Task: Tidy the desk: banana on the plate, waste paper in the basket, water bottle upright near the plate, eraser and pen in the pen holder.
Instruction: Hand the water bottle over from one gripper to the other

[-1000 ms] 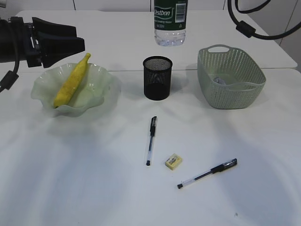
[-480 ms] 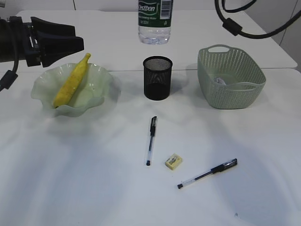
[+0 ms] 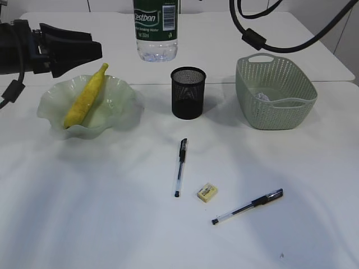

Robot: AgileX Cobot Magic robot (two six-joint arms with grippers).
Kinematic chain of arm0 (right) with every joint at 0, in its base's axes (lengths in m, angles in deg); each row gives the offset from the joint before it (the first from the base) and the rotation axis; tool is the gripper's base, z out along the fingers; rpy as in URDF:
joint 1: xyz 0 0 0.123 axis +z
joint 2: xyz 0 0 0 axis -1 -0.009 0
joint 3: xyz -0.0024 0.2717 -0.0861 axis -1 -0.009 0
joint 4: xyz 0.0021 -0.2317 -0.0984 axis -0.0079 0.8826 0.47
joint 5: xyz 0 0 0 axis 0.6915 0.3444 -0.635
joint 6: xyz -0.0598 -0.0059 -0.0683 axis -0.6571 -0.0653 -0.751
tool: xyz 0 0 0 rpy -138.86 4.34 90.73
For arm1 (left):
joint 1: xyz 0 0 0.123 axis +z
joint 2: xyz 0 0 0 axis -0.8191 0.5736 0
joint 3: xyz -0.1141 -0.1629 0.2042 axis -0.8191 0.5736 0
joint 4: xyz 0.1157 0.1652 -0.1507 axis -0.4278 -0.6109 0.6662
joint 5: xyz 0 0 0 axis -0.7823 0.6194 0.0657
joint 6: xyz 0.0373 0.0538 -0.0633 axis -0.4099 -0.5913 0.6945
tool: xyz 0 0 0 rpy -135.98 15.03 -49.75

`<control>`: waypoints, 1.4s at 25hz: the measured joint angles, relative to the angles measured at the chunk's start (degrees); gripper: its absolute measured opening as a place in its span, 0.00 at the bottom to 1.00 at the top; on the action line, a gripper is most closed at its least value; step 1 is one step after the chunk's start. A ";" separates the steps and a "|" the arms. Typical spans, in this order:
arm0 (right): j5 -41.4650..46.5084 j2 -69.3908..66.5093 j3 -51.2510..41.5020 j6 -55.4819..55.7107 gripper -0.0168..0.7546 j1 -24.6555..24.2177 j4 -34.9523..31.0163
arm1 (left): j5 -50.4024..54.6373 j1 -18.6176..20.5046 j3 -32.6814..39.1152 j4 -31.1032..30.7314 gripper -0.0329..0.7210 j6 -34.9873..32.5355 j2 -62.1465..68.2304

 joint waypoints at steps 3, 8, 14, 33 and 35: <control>0.00 0.00 0.00 -0.10 0.49 0.00 0.00 | -0.08 -2.39 0.00 0.00 0.71 0.67 0.00; 0.00 0.00 0.00 -0.13 0.49 0.00 0.00 | -0.08 -6.68 0.00 0.00 0.71 0.80 0.00; 0.00 0.00 0.00 -0.13 0.49 0.23 0.11 | -0.08 -7.20 0.00 0.00 0.71 0.42 0.00; 0.00 0.00 0.00 -0.23 0.49 0.23 0.54 | -0.08 -7.20 0.00 0.00 0.71 0.42 0.00; 0.00 0.00 0.00 -0.23 0.49 0.23 0.54 | -0.08 -7.20 0.00 0.00 0.71 0.42 0.00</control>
